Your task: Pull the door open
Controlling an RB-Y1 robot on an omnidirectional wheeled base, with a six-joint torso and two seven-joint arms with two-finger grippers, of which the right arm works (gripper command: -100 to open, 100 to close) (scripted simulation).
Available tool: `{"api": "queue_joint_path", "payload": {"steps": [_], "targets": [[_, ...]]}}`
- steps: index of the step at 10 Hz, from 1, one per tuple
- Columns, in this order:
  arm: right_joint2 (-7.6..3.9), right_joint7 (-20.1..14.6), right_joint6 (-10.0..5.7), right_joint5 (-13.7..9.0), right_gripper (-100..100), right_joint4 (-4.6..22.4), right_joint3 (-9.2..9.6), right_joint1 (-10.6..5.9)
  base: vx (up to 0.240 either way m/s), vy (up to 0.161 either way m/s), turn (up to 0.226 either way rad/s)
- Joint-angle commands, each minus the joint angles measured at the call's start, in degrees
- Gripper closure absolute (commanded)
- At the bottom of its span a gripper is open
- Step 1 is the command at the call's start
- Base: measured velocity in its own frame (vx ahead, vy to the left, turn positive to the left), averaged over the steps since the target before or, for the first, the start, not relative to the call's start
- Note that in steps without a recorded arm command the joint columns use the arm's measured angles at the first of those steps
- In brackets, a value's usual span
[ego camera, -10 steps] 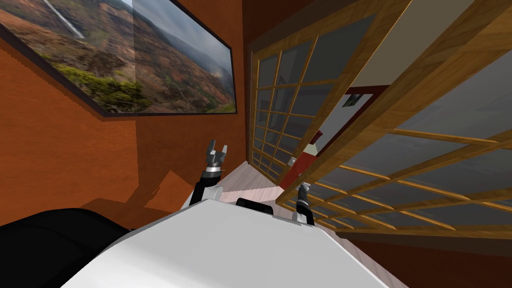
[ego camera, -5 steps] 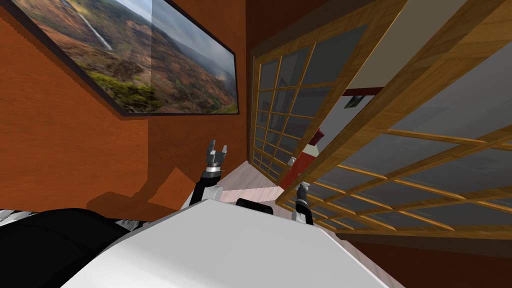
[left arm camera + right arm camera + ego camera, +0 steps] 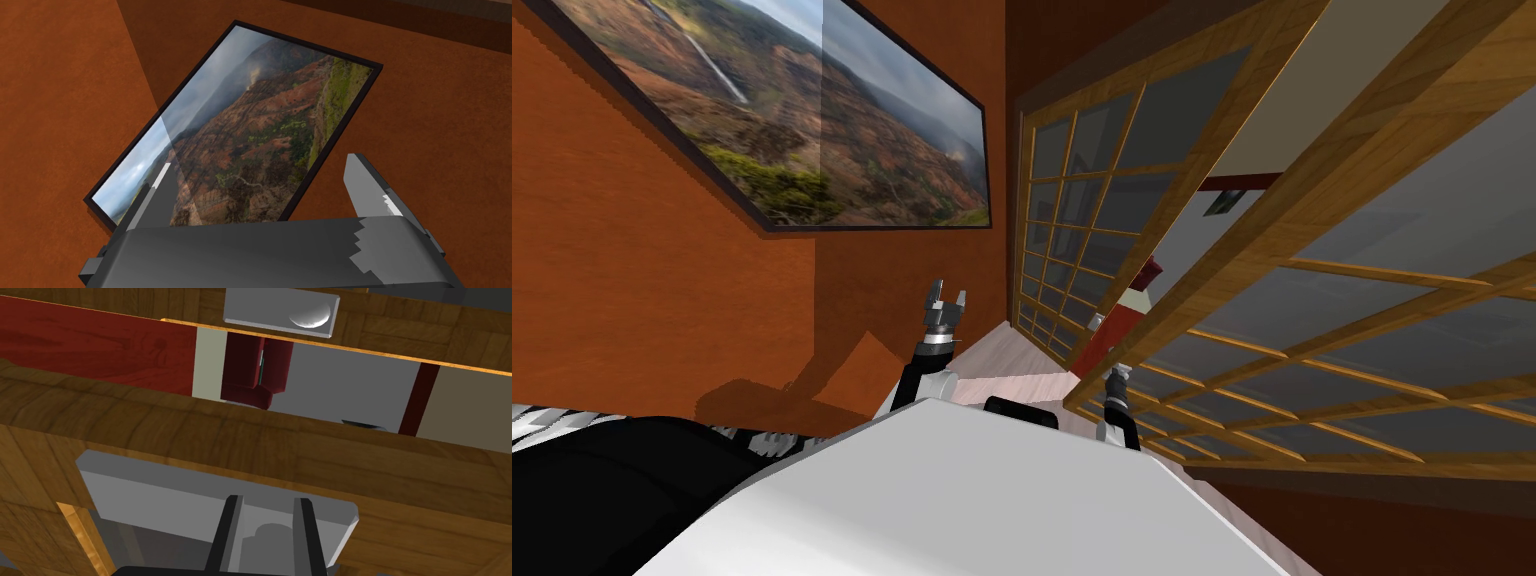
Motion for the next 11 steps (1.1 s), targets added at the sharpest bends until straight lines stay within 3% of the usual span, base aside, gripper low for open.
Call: {"api": "queue_joint_path", "payload": {"steps": [1, 3, 7, 8, 10, 11], "targets": [[-0.91, -2.86, 0.01, -0.54, 100, 0.58, -0.48, 0.69, -0.060, -0.022, 0.066], [-1.03, -5.57, -0.19, -0.58, 100, 0.70, -0.12, 0.52, -0.045, -0.030, 0.044], [-1.03, -6.21, -0.19, -0.58, 100, 0.70, -0.12, 0.52, -0.018, -0.002, 0.002], [-1.14, -8.59, -0.39, -0.62, 100, 0.83, 0.24, 0.34, -0.018, -0.014, 0.042], [-1.14, -8.59, -0.39, -0.62, 100, 0.83, 0.24, 0.34, -0.024, -0.009, 0.011], [-1.25, -10.98, -0.59, -0.66, 100, 0.95, 0.60, 0.17, -0.040, -0.008, 0.039]]}}
